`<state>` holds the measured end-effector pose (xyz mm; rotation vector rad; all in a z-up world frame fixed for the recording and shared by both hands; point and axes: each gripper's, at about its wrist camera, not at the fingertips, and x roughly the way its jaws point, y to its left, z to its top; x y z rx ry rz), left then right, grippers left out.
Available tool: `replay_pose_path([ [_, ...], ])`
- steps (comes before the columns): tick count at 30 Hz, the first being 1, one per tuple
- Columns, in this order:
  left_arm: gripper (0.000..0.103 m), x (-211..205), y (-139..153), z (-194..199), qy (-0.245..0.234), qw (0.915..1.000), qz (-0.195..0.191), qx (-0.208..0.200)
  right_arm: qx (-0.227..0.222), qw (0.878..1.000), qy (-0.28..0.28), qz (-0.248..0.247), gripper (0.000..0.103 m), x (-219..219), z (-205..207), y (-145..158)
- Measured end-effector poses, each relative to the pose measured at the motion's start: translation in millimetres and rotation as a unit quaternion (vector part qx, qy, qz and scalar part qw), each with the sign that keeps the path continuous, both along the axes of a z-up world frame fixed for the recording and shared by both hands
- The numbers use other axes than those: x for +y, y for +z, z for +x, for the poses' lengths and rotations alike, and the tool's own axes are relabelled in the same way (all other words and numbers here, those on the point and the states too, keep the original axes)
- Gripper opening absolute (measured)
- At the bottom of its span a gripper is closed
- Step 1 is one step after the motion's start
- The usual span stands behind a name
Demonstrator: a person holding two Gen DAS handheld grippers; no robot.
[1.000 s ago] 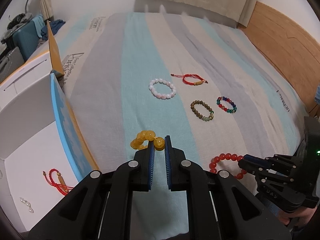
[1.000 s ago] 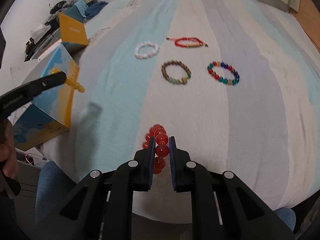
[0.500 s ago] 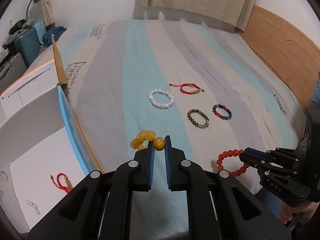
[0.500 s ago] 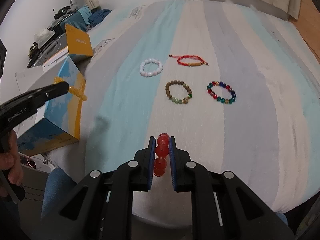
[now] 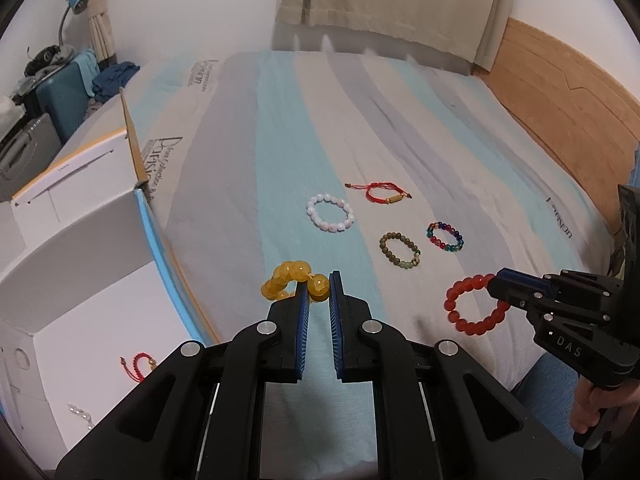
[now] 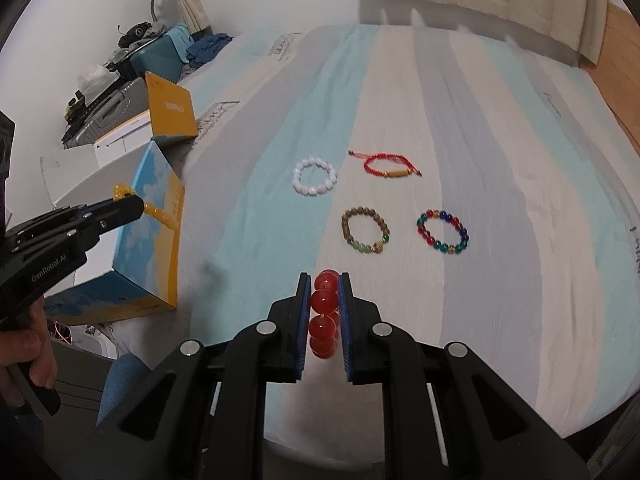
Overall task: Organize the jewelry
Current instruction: 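Carry the red bead bracelet with the right tool while the left tool carries the yellow bracelet into the box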
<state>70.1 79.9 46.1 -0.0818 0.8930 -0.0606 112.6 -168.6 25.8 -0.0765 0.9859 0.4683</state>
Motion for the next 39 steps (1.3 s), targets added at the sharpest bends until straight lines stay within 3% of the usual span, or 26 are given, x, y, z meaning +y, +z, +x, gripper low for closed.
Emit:
replay_pose_path([
  [18, 0.009, 32, 37, -18, 0.025, 0.9993, 0.015, -0.025, -0.037, 0.999, 0.025, 0.011, 0.013, 39, 4, 48],
  [39, 0.009, 105, 59, -64, 0.090, 0.9952, 0.015, -0.034, -0.076, 0.992, 0.096, 0.013, 0.013, 128, -10, 99],
])
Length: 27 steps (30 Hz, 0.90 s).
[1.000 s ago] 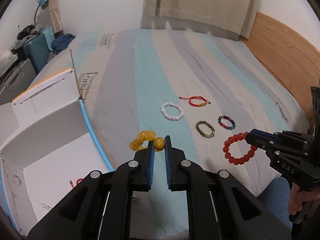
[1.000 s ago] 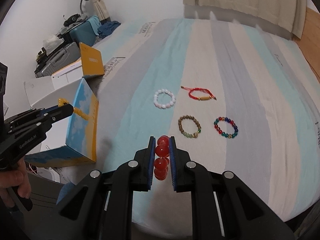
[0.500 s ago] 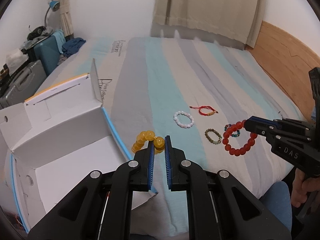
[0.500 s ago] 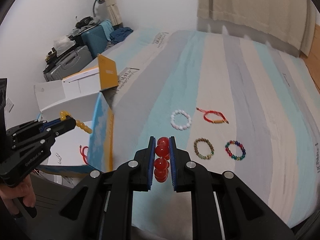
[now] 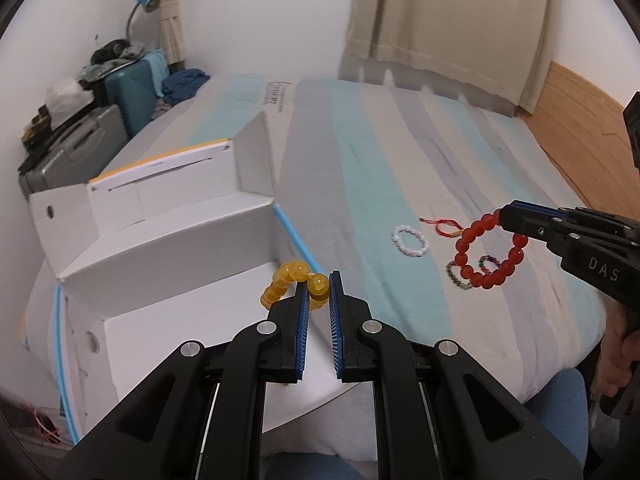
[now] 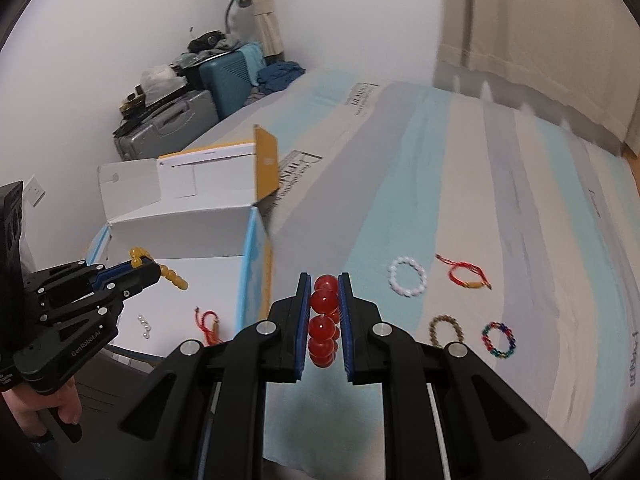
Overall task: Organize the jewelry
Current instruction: 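Carry the red bead bracelet with the right tool while the left tool carries the yellow bracelet into the box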
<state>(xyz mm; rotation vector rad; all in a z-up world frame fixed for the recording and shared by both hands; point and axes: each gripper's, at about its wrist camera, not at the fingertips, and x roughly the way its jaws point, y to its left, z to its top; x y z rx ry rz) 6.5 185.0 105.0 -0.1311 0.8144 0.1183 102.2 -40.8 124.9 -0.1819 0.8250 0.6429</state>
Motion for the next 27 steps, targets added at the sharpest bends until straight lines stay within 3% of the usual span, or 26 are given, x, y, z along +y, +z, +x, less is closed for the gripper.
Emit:
replay_pose_path([
  [16, 0.009, 70, -2, -50, 0.065, 0.9979, 0.000, 0.008, -0.013, 0.997, 0.072, 0.004, 0.013, 93, -34, 16],
  [27, 0.009, 107, -27, -72, 0.098, 0.9947, -0.014, 0.028, 0.006, 0.994, 0.108, -0.009, 0.013, 139, -52, -11],
])
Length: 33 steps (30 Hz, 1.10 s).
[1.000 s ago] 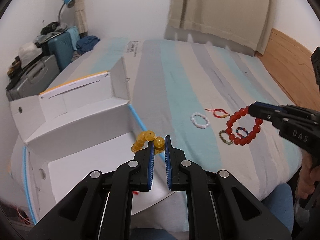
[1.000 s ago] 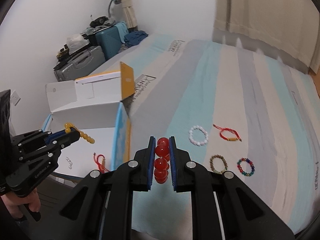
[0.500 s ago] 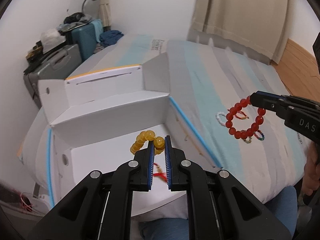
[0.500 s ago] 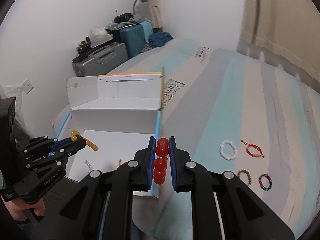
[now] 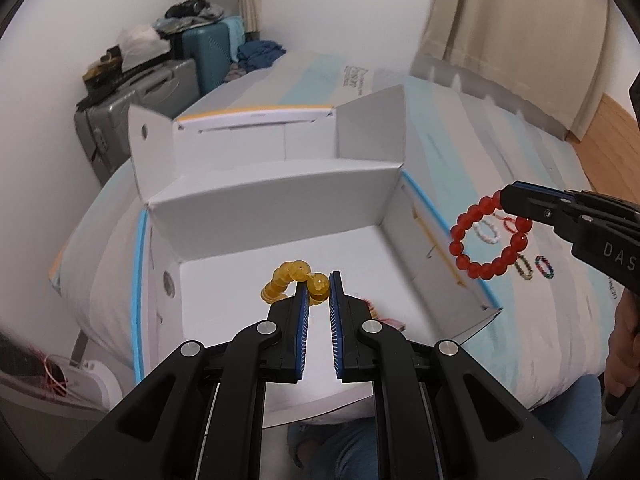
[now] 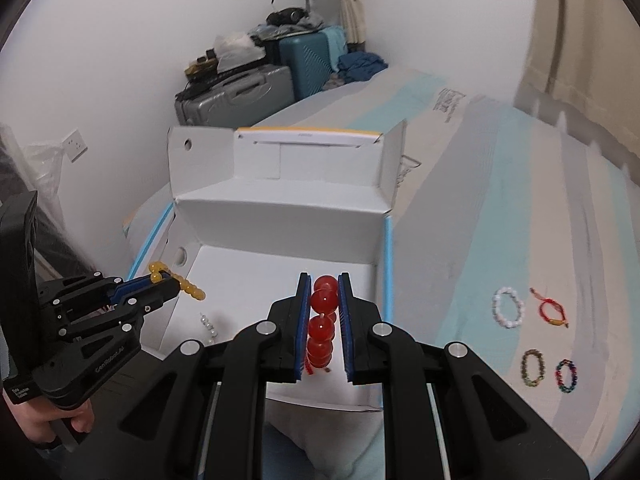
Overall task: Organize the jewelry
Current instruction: 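Carry the red bead bracelet with the right tool while the left tool carries the yellow bracelet into the box, then open the right tool releasing the red bracelet while the left tool releases the yellow bracelet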
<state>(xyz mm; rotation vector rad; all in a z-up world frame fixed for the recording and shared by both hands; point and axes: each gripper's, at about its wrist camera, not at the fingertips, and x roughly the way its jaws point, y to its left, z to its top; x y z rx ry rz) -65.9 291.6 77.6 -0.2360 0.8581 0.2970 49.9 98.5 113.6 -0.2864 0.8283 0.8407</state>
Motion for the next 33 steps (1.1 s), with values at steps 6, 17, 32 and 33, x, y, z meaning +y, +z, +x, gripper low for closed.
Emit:
replay_pose_path([
  [6, 0.009, 17, -23, -3, 0.012, 0.9997, -0.017, 0.016, 0.023, 0.999, 0.015, -0.026, 0.013, 22, -5, -36],
  [17, 0.009, 33, -72, 6, 0.017, 0.9968, -0.045, 0.064, 0.062, 0.996, 0.020, -0.067, 0.013, 42, 4, -94],
  [32, 0.026, 39, -88, 4, 0.027, 0.9956, -0.043, 0.079, 0.067, 0.994, 0.022, -0.088, 0.039, 50, 4, -116],
  [33, 0.036, 40, -86, 3, 0.032, 0.9958, -0.041, 0.076, 0.063, 0.994, 0.023, -0.082, 0.045, 47, 2, -113],
])
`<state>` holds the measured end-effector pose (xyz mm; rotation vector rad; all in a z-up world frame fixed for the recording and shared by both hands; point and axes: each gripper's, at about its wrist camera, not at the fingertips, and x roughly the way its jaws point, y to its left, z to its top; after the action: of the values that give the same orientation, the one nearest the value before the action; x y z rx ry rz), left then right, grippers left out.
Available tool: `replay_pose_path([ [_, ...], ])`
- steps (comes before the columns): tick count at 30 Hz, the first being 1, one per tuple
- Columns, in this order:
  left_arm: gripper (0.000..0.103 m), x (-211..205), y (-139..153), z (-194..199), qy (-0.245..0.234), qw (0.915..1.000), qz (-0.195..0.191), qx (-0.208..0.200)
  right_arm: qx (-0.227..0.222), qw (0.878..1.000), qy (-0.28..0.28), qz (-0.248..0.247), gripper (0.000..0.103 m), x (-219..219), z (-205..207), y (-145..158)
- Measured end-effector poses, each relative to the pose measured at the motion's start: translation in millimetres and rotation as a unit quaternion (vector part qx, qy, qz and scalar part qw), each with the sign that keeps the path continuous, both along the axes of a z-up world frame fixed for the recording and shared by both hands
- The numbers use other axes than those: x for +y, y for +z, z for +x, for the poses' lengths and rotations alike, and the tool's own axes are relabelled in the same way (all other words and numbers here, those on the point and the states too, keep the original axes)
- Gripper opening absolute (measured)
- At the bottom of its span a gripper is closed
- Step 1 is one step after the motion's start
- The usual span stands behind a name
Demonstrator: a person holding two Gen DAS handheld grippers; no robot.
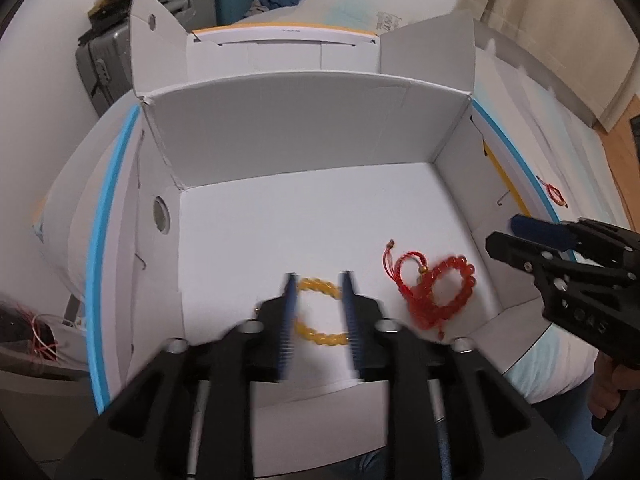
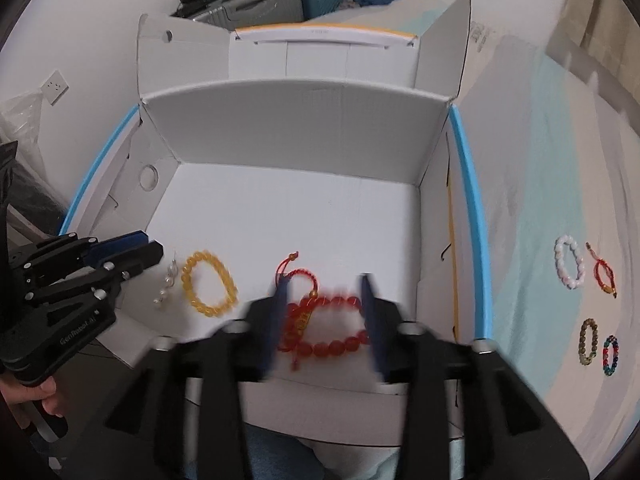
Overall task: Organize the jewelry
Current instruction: 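Open the right tool releasing the red bracelet while the left tool releases the yellow bracelet, then withdraw both open tools from the box back over the bracelets on the bed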
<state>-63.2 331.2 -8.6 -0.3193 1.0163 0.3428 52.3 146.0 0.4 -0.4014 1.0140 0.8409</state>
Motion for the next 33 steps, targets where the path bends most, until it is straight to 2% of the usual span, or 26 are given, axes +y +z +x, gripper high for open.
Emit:
replay_pose_path([
  [1, 0.044, 0, 1, -1, 0.002, 1.0000, 0.002, -0.003, -0.002, 1.000, 0.001, 0.003, 0.047, 0, -1, 3],
  [2, 0.046, -1, 3, -1, 0.005, 1.0000, 0.006, -0.005, -0.004, 1.000, 0.001, 0.006, 0.053, -1, -1, 5],
  [3, 0.054, -1, 4, -2, 0.007, 0.9999, 0.009, -0.004, -0.007, 1.000, 0.003, 0.011, 0.066, -3, -3, 8],
  [4, 0.062, -2, 4, -1, 0.009, 0.9999, 0.011, -0.005, -0.014, 1.000, 0.005, 0.015, 0.073, -4, -3, 11],
  [5, 0.065, -3, 6, -2, 0.010, 0.9998, 0.013, -0.007, -0.022, 1.000, 0.005, 0.018, 0.083, -6, -4, 15],
  [7, 0.069, -6, 9, -3, 0.010, 0.9997, 0.018, -0.012, -0.036, 0.999, 0.004, 0.024, 0.087, -12, -6, 20],
  [11, 0.078, -12, 11, -1, 0.012, 0.9996, 0.023, -0.014, -0.037, 0.999, -0.002, 0.033, 0.095, -25, -3, 25],
  [15, 0.089, -22, 17, 3, 0.006, 0.9994, 0.031, -0.017, -0.041, 0.998, -0.015, 0.045, 0.095, -42, 1, 32],
  [19, 0.095, -33, 23, 8, -0.003, 0.9991, 0.033, -0.027, -0.044, 0.997, -0.026, 0.054, 0.095, -59, 6, 39],
  [33, 0.097, -87, 47, 40, -0.052, 0.9965, 0.032, -0.057, -0.059, 0.992, -0.081, 0.070, 0.095, -130, 26, 61],
])
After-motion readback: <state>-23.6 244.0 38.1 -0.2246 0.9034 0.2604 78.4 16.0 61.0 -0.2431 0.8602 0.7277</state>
